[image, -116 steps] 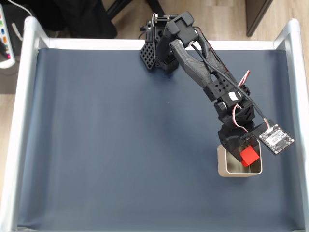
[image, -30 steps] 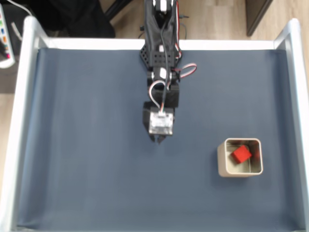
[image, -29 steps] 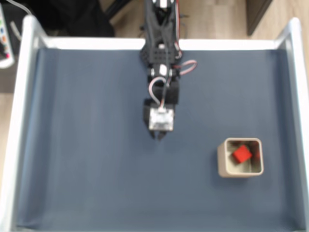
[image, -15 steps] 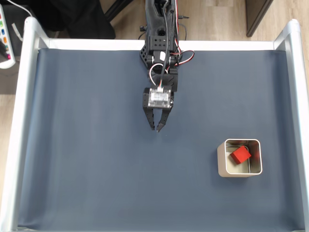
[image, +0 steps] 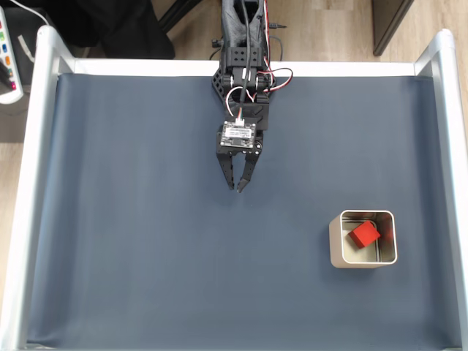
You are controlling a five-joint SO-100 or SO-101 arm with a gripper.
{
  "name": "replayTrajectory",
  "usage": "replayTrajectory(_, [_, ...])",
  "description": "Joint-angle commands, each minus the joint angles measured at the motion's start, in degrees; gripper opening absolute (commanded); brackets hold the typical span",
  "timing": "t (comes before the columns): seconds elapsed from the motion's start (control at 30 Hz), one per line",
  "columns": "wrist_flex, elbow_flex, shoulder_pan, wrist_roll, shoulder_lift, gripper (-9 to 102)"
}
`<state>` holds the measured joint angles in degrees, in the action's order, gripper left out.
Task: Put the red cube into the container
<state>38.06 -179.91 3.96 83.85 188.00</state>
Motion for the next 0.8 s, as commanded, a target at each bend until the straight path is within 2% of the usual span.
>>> replayTrajectory(0.0, [3.52, 0.70, -0.35, -0.97, 3.16, 0])
replayTrajectory(0.37, [14.68, 0.70, -0.53, -3.78, 4.31, 0])
replayTrajectory(0.77, [30.50, 0.62, -0.26, 4.39, 4.31, 0])
